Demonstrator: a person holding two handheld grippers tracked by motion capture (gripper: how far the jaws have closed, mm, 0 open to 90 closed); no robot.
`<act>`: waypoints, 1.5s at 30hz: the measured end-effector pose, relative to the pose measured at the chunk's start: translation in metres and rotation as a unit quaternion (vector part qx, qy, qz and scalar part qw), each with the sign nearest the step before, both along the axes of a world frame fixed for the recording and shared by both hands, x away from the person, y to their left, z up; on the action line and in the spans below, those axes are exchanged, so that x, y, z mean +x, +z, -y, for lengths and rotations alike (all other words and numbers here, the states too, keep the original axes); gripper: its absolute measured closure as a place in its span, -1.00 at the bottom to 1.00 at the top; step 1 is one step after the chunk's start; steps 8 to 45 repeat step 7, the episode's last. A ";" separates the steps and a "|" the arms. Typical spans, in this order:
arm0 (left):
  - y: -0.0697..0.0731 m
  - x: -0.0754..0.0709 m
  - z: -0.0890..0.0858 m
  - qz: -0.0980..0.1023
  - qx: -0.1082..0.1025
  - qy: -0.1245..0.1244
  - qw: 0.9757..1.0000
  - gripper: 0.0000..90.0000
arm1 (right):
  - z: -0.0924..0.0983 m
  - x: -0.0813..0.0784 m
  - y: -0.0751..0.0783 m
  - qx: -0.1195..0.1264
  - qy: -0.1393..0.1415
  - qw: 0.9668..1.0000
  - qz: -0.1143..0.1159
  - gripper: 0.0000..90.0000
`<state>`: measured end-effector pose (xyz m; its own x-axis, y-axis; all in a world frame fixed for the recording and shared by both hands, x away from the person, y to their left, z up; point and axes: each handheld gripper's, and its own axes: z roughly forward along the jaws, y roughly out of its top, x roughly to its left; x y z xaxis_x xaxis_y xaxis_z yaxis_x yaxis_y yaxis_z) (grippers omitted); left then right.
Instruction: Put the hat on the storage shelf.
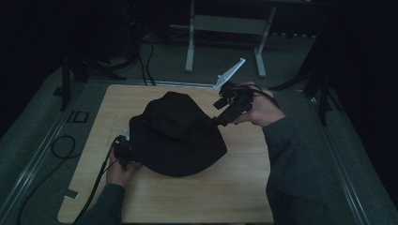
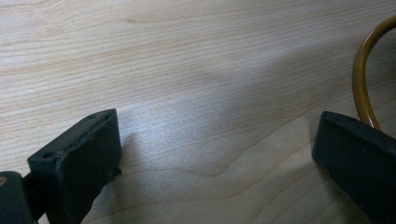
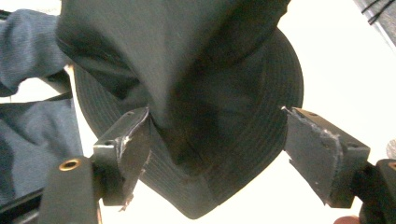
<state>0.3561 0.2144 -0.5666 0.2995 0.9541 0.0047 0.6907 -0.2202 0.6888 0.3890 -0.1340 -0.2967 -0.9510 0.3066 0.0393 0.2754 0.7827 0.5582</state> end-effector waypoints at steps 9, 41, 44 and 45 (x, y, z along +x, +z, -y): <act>0.000 0.000 0.000 0.000 0.000 0.000 1.000 -0.97 | 0.013 -0.004 -0.012 0.001 -0.010 1.000 0.006 -0.53; 0.000 0.000 0.000 0.000 0.000 0.000 1.000 -0.97 | 0.013 -0.004 -0.012 0.001 -0.010 1.000 0.006 -0.53; 0.000 0.000 0.000 0.000 0.000 0.000 1.000 -0.97 | 0.013 -0.004 -0.012 0.001 -0.010 1.000 0.006 -0.53; 0.000 0.000 0.000 0.000 0.000 0.000 1.000 -0.97 | 0.013 -0.004 -0.012 0.001 -0.010 1.000 0.006 -0.53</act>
